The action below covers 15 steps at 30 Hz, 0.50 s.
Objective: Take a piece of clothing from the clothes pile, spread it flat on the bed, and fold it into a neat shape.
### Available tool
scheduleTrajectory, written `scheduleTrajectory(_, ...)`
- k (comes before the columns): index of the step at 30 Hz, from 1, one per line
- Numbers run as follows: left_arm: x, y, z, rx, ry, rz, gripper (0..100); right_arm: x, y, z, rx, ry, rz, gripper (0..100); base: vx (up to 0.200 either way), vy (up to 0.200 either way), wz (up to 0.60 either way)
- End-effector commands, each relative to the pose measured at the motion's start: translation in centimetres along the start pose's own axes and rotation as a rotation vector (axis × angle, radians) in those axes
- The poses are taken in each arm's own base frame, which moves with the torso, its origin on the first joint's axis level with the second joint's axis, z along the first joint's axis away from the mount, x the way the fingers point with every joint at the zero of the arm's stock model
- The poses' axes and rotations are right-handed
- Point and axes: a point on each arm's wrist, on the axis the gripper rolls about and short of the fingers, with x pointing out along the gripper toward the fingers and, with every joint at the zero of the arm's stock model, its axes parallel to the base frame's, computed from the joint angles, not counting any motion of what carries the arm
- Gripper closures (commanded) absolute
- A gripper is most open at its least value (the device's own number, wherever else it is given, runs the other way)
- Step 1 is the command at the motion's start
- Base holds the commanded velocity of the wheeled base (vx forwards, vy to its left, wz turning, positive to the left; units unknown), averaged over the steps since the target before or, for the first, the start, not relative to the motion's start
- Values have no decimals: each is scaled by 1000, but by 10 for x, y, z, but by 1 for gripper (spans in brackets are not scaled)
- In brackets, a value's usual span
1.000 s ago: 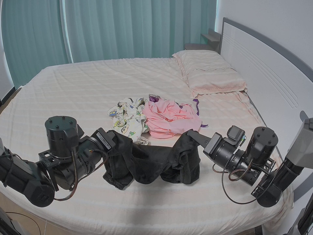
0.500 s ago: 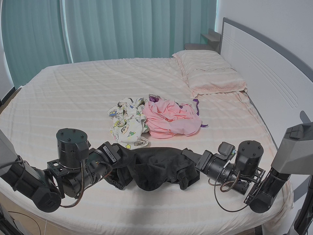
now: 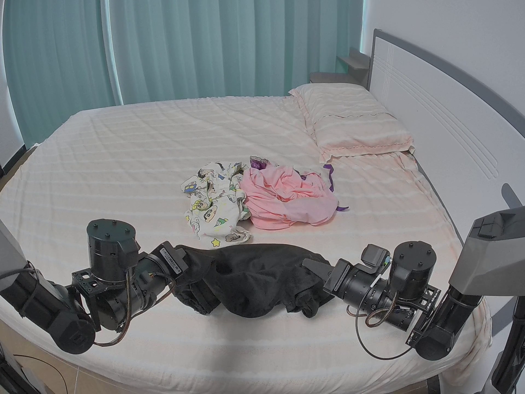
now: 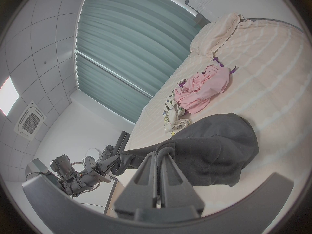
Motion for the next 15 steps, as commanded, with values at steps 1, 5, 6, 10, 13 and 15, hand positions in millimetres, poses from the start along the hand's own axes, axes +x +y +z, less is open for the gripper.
scheduleTrajectory(1,1,5,3,-6,-8,18,100,0,2,1,-2,-7,13,100,0,0,0)
scheduleTrajectory(5,0,11,3,-8,4,33,100,0,2,0,-4,-5,13,100,0,0,0)
scheduleTrajectory(6,-1,14,2,-8,13,38,100,0,2,-1,-4,-4,14,100,0,0,0)
scheduleTrajectory(10,-2,17,1,-5,28,43,100,0,3,-1,-4,-5,15,100,0,0,0)
scheduleTrajectory(13,-2,17,1,-4,26,43,100,0,4,-1,-5,-8,16,100,0,0,0)
scheduleTrajectory(15,-2,18,1,3,23,46,100,0,4,-1,-5,-8,16,100,0,0,0)
